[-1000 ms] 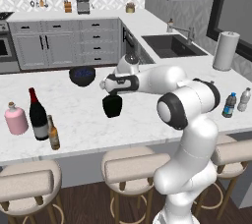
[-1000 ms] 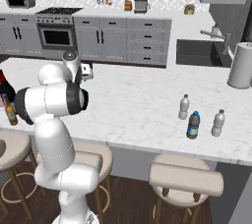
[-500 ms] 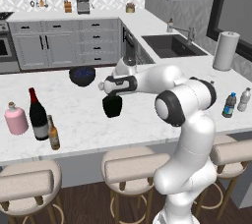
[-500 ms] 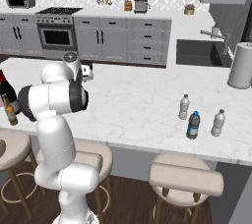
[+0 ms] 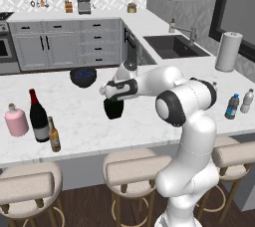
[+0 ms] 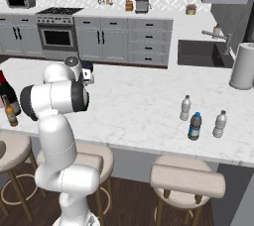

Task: Move the plastic bottles in the middle to the plastics group, and the glass bottles in the middle to the glass group.

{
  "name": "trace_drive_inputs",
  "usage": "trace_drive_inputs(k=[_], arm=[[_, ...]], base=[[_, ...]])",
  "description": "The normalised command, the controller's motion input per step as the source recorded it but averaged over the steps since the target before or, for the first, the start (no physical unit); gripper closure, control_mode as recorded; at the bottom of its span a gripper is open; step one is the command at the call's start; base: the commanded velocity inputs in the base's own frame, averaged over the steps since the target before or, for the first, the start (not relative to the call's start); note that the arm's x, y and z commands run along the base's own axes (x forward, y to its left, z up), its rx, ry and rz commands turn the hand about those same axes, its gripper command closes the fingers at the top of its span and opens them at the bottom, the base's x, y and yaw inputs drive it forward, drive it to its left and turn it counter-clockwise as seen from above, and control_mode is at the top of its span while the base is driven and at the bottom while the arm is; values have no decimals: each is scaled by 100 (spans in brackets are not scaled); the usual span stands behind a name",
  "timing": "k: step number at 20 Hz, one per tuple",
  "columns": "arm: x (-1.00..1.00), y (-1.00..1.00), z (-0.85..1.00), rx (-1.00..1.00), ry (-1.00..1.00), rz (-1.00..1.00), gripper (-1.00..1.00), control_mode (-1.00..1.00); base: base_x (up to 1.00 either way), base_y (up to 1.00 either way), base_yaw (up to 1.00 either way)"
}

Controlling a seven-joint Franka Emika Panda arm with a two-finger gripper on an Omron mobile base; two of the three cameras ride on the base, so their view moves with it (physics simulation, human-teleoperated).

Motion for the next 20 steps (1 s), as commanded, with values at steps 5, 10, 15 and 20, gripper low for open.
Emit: trace_drive_inputs(k=[5,10,15,20], arm=[[0,0,0,0,0,0,-100,-100],[0,0,0,0,0,0,100,-100],[0,0,0,0,0,0,100,-100],[0,0,0,0,0,0,100,-100]], base=[[0,0,0],[0,0,0],[0,0,0],[0,0,0]])
